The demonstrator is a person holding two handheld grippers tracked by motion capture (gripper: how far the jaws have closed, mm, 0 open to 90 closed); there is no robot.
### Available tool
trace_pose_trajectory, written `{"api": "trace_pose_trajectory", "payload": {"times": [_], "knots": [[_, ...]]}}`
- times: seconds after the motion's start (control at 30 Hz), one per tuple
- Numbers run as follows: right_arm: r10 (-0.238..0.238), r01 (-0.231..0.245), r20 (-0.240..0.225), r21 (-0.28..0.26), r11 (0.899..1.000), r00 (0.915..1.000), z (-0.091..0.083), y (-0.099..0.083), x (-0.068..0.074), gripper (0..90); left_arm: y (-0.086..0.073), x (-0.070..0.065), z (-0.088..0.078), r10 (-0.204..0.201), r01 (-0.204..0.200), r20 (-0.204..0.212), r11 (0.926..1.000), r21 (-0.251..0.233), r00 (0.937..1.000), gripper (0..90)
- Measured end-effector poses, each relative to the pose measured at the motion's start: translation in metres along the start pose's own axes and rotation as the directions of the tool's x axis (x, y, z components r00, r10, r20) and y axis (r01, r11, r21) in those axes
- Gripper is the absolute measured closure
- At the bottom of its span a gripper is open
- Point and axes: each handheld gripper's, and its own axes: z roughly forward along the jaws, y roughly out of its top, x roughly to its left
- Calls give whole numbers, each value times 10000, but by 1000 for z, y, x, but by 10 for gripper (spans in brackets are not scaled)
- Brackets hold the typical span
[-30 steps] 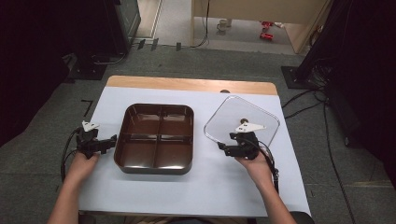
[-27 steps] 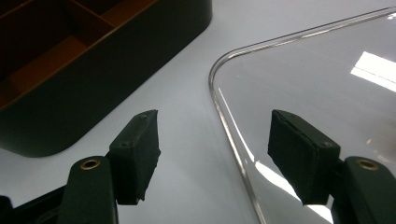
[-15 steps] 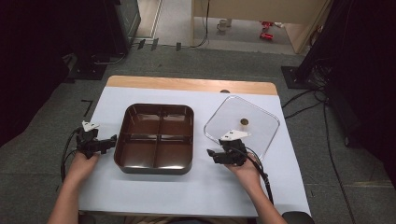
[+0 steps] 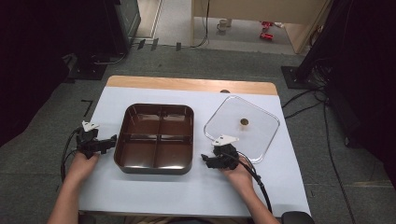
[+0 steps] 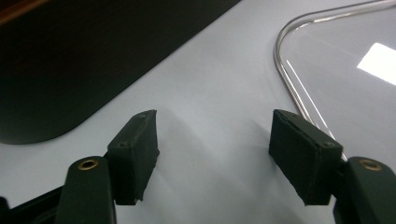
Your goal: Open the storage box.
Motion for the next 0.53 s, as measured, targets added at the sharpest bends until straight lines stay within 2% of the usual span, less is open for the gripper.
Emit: {"api": "trace_pose_trajectory", "payload": {"times": [0.17,0.23,0.53], "knots": [[13,-12,55,-229,9997,10000,2,-3,3,273,0,0,0,-6,6,-2,10000,-2,10000,121],[72,-66,106,-561,9984,9999,2,-7,4,270,0,0,0,-15,15,0,10000,-9,10000,121],[48,-41,132,-556,9984,9999,2,-7,5,269,0,0,0,-16,16,2,10000,-8,10000,121]]}}
